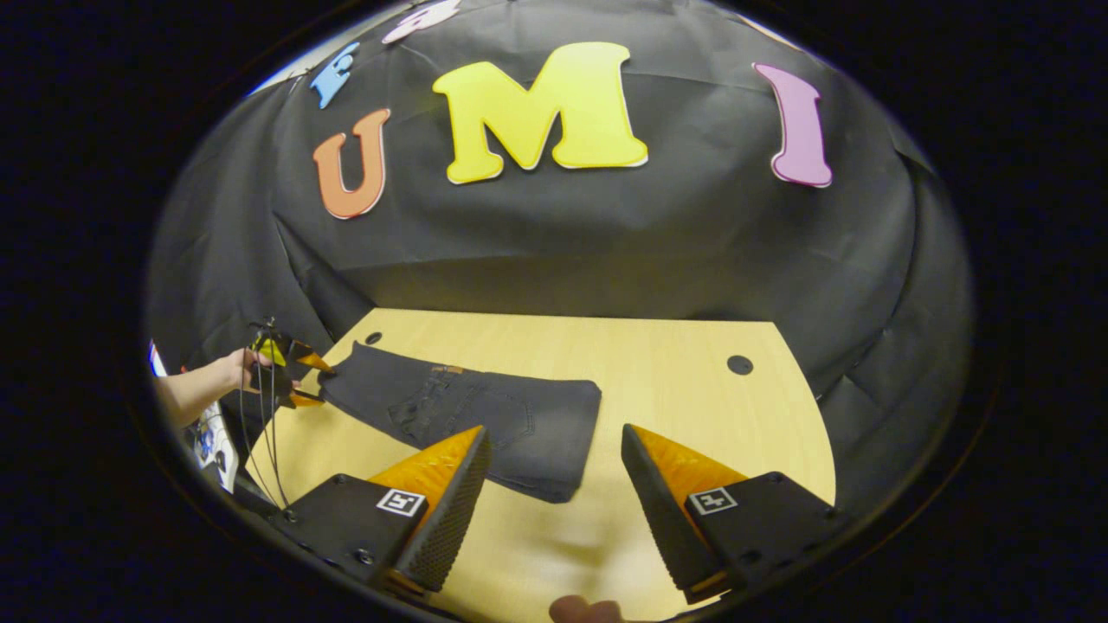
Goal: Grasp the waist and the cuffs of the jeans and fold them to make the two legs overlap; first hold the waist and fold one-third of the jeans toward the cuffs, then hold the cuffs and fold the remaining one-third in the same direction to finish folding.
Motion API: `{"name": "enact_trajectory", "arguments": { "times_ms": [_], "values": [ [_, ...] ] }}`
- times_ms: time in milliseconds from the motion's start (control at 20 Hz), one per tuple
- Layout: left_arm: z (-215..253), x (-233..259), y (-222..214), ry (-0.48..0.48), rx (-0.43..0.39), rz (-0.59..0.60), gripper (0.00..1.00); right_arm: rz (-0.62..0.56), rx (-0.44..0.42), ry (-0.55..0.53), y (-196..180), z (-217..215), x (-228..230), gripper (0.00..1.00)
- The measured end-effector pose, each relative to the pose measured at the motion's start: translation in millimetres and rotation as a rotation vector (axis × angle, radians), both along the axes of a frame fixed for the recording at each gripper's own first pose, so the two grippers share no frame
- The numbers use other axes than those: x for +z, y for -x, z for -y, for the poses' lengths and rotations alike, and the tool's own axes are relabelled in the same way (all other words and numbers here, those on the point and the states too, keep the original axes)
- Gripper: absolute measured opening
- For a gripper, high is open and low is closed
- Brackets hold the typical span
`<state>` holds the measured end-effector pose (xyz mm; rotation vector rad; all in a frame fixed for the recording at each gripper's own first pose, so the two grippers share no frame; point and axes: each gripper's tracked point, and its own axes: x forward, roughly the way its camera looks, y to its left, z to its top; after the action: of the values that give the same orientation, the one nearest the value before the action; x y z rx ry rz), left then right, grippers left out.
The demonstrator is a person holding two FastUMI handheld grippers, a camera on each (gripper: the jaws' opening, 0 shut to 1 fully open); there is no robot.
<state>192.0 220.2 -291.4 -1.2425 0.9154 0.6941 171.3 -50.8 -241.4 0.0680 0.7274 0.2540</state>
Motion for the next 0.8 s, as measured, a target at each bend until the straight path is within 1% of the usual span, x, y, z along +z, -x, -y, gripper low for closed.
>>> {"name": "enact_trajectory", "arguments": {
  "times_ms": [50, 100, 150, 250, 300, 350, 450, 550, 650, 700, 750, 800],
  "values": [
    [1.2, -0.8, -2.8, -0.003, -0.015, -0.007, 0.99, -0.007, -0.008, 0.000, -0.8, 1.7, -3.3, 0.92],
    [2.2, -2.8, -5.1, -0.013, -0.032, -0.021, 0.99, -0.015, -0.016, -0.001, -0.8, 3.9, -7.9, 0.94],
    [2.8, -4.5, -6.2, -0.017, -0.048, -0.034, 0.99, -0.024, -0.026, -0.005, -0.7, 6.0, -11.7, 0.92],
    [4.3, -5.4, -4.5, -0.037, -0.065, -0.052, 1.00, -0.048, -0.049, -0.027, 3.3, 8.1, -20.3, 0.92],
    [2.2, -7.5, -1.7, -0.049, -0.062, -0.070, 0.96, -0.060, -0.062, -0.037, 5.5, 10.2, -24.8, 0.94],
    [1.0, -9.3, 2.5, -0.054, -0.042, -0.083, 0.92, -0.070, -0.077, -0.047, 8.4, 12.9, -28.0, 0.94],
    [-0.1, -9.7, -0.5, -0.048, -0.013, -0.075, 0.76, -0.077, -0.100, -0.061, 14.8, 17.8, -30.5, 0.94],
    [-0.8, -13.8, 3.4, -0.055, 0.007, -0.078, 0.69, -0.075, -0.120, -0.061, 22.6, 26.8, -30.5, 0.94],
    [-0.8, -14.0, -1.3, -0.065, 0.016, -0.056, 0.41, -0.075, -0.135, -0.060, 32.2, 34.4, -29.0, 0.94],
    [-0.2, -13.9, -1.6, -0.077, 0.015, -0.046, 0.36, -0.070, -0.143, -0.056, 37.1, 39.1, -27.8, 0.94],
    [0.9, -15.5, -3.4, -0.088, 0.007, -0.040, 0.29, -0.066, -0.150, -0.049, 42.6, 44.7, -26.4, 0.94],
    [0.6, -16.8, -4.1, -0.103, -0.002, -0.034, 0.25, -0.064, -0.158, -0.043, 48.1, 49.4, -26.7, 0.94]
  ]
}}
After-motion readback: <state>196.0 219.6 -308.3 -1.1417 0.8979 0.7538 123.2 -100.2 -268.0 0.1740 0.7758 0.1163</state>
